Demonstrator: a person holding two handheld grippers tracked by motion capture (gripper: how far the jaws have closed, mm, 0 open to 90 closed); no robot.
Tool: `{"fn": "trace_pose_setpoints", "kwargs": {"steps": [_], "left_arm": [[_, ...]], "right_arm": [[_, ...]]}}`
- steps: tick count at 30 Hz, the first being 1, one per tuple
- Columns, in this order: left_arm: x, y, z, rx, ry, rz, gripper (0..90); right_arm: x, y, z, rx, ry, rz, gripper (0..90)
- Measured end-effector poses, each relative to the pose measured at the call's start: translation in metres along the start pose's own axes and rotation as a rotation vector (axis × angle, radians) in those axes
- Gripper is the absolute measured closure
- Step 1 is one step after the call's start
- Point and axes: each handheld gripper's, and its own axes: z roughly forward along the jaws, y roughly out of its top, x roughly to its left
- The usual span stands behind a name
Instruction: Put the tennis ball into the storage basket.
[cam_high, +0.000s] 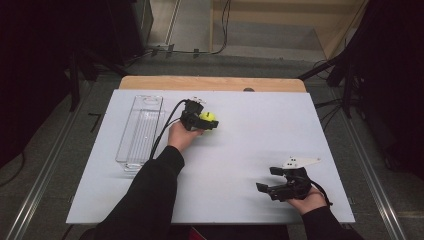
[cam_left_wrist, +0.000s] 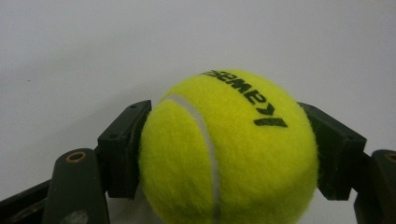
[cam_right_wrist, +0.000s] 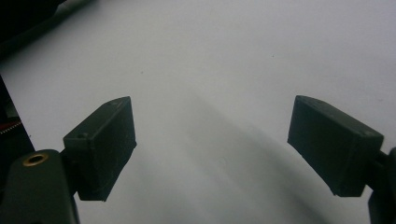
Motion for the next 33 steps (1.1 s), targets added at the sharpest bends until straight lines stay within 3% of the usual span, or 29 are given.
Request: {"fn": "trace_pose_setpoints", "kwargs": {"steps": [13,21,33], "left_arm": [[-0.001,0.001,-0.004,0.007,-0.004,-0.005,26.5],[-0.007,0.002,-0.015,0.001,-0.035,0.013,26.5],[-0.011,-0.004,-0.028,0.019,-0.069,0.007,26.5]], "right_arm": [[-0.001,0.000,0.000,-0.002,-0.002,-0.001,13.3],[0.000,0.000,0.000,-0.002,-0.003,0.001,13.4],[0.000,0.000,0.000,0.000,-0.007,0.004,13.3]]}}
